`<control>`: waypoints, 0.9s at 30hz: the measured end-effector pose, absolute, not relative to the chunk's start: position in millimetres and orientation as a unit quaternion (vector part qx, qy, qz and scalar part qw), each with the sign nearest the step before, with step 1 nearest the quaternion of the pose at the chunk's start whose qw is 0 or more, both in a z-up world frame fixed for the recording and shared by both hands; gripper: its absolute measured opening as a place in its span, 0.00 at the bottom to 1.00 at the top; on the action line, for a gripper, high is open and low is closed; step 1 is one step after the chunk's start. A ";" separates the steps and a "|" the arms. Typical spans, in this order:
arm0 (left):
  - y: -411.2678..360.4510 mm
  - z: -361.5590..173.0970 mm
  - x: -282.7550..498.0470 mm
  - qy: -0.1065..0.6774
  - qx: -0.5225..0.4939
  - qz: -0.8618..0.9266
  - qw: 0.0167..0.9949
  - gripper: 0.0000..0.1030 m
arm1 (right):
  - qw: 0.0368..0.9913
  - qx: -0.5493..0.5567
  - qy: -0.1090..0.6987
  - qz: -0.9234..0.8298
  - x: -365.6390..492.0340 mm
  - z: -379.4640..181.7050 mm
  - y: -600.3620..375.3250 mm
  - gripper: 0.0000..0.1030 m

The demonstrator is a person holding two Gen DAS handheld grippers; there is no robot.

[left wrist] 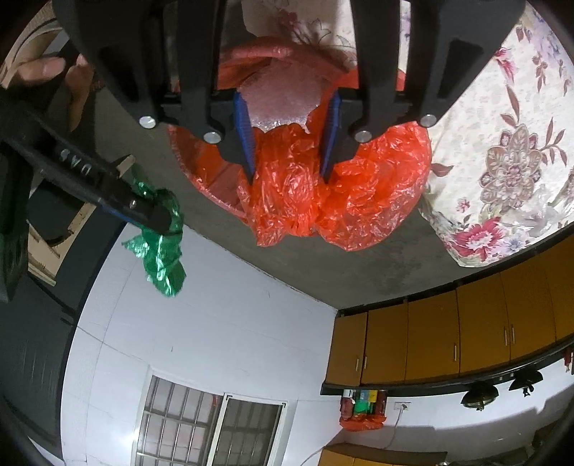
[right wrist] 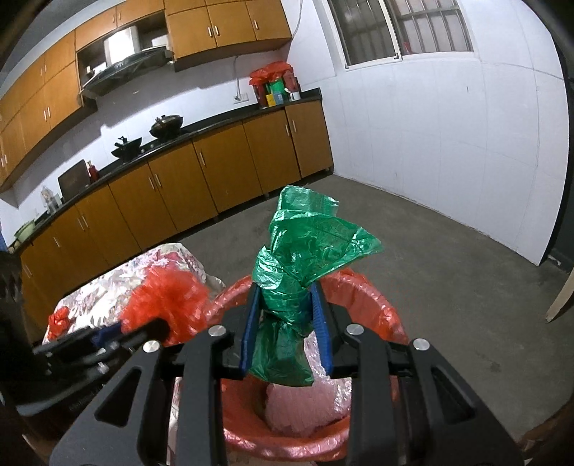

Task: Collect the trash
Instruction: 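Carry both bags over the orange basket and open both grippers to drop them, then grasp the last red bag with the left gripper while the right gripper grasps a clear bag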

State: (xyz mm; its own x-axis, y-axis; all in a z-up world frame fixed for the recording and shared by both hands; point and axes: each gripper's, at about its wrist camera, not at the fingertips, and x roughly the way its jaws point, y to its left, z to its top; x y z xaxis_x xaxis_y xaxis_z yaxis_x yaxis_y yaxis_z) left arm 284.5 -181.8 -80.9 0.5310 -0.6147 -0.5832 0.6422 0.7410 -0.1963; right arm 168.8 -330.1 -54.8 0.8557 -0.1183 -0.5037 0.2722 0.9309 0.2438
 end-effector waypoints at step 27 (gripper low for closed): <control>-41.8 -114.8 294.9 0.319 0.065 -0.174 0.929 0.66 | 0.953 0.096 0.274 -0.088 183.1 -60.8 -290.7 0.63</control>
